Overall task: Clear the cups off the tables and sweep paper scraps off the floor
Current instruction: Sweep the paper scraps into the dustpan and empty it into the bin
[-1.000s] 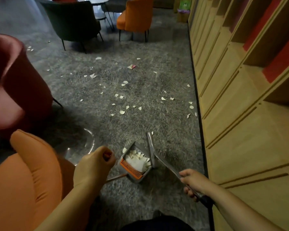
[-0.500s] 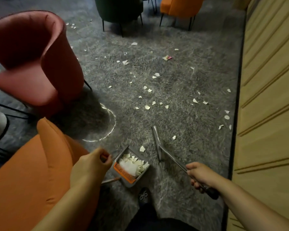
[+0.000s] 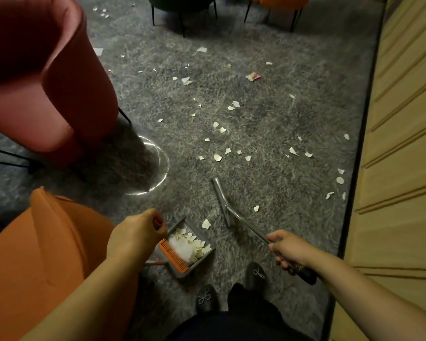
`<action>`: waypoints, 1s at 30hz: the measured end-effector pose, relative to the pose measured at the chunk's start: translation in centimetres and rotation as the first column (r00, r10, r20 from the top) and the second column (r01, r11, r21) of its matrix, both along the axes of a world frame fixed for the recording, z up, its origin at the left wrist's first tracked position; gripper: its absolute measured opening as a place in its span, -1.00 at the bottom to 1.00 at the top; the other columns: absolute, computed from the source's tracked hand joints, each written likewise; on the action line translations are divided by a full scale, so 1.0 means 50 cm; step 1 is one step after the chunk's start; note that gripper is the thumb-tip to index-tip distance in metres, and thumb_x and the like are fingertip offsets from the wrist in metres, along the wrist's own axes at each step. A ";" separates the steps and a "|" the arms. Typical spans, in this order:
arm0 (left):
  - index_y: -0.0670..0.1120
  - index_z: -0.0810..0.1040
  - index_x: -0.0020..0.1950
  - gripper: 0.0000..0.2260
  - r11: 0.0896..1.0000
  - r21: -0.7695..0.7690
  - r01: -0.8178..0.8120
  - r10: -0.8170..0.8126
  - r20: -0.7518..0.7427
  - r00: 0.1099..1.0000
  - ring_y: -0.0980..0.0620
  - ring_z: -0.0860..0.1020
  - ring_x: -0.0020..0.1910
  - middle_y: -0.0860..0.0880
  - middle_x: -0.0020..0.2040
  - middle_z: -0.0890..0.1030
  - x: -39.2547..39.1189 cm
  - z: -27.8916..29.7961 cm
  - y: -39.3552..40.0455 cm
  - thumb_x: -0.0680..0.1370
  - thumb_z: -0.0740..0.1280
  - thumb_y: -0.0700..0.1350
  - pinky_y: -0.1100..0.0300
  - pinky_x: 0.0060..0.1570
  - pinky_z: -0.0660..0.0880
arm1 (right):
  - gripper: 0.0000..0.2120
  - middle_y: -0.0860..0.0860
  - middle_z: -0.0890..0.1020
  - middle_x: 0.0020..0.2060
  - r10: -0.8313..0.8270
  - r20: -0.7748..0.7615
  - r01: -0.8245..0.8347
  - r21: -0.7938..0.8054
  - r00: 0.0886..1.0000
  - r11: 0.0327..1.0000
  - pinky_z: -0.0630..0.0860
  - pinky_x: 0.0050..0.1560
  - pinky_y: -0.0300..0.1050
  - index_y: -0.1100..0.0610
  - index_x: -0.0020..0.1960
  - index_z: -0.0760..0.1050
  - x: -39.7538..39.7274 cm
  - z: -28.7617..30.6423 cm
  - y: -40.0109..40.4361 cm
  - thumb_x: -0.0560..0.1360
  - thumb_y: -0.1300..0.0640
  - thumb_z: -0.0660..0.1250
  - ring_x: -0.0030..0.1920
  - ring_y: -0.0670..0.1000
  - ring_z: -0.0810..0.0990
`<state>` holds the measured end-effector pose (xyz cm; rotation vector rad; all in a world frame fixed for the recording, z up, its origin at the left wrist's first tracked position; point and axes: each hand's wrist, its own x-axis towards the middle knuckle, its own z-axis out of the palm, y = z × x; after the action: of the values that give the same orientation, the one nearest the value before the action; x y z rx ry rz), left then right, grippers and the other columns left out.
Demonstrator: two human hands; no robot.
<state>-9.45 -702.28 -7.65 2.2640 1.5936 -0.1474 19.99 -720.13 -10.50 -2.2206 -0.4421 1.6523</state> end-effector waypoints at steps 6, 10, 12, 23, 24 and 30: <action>0.18 0.43 -0.13 -0.86 1.000 -0.024 0.000 -0.001 -0.054 0.999 0.22 0.44 -0.39 0.15 -0.34 0.48 0.021 -0.004 0.048 0.49 0.38 0.13 0.30 -0.49 0.28 | -0.66 0.12 0.40 -0.41 0.127 0.020 -0.125 -0.065 0.992 0.990 0.24 -0.64 -0.38 0.16 0.39 0.27 0.052 -0.046 0.108 0.62 0.29 0.09 -0.66 -0.07 0.35; 0.21 0.42 -0.16 -0.83 1.000 0.009 -0.030 0.030 -0.082 0.996 0.23 0.37 -0.44 0.19 -0.40 0.40 0.041 -0.014 0.056 0.45 0.40 0.15 0.29 -0.52 0.22 | -0.69 0.12 0.40 -0.41 0.182 -0.005 -0.182 -0.083 0.983 0.980 0.24 -0.63 -0.38 0.19 0.35 0.29 0.074 -0.085 0.168 0.62 0.31 0.08 -0.67 -0.07 0.34; 0.23 0.41 -0.19 -0.83 0.998 0.018 -0.052 0.054 -0.088 0.995 0.23 0.38 -0.43 0.21 -0.41 0.41 0.040 -0.015 0.067 0.45 0.39 0.17 0.27 -0.52 0.25 | -0.78 0.11 0.39 -0.45 0.244 -0.010 -0.244 -0.094 0.970 0.965 0.25 -0.60 -0.34 0.17 0.24 0.32 0.075 -0.100 0.190 0.62 0.30 0.07 -0.59 -0.02 0.34; 0.13 0.52 -0.05 -0.87 0.998 0.054 -0.020 0.025 -0.088 0.996 0.03 0.46 -0.34 0.10 -0.33 0.47 0.043 0.001 0.051 0.48 0.35 0.13 0.19 -0.43 0.34 | -0.75 0.14 0.47 -0.38 0.467 0.015 -0.451 -0.230 0.884 0.862 0.35 -0.50 -0.23 0.10 0.19 0.27 0.032 -0.158 0.237 0.56 0.30 0.02 -0.54 0.02 0.41; 0.12 0.51 -0.04 -0.87 0.999 0.048 -0.018 0.022 -0.097 0.995 0.01 0.48 -0.32 0.08 -0.30 0.51 0.044 0.004 0.051 0.48 0.34 0.13 0.18 -0.41 0.38 | -0.76 0.14 0.47 -0.38 0.494 0.001 -0.480 -0.232 0.870 0.846 0.35 -0.51 -0.24 0.10 0.18 0.27 0.025 -0.157 0.238 0.55 0.30 0.02 -0.55 0.01 0.41; 0.13 0.52 -0.04 -0.88 1.000 0.028 -0.013 0.015 -0.092 0.996 0.04 0.50 -0.32 0.09 -0.27 0.56 0.048 0.007 0.047 0.50 0.33 0.13 0.19 -0.41 0.41 | -0.80 0.10 0.45 -0.36 0.492 -0.115 -0.505 -0.213 0.863 0.836 0.34 -0.58 -0.31 0.11 0.17 0.27 -0.017 -0.137 0.200 0.57 0.27 0.07 -0.64 -0.08 0.40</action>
<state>-7.06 -699.94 -7.31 2.2967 1.6668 -0.2305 19.13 -710.13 -17.35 -2.3532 -0.9218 2.1187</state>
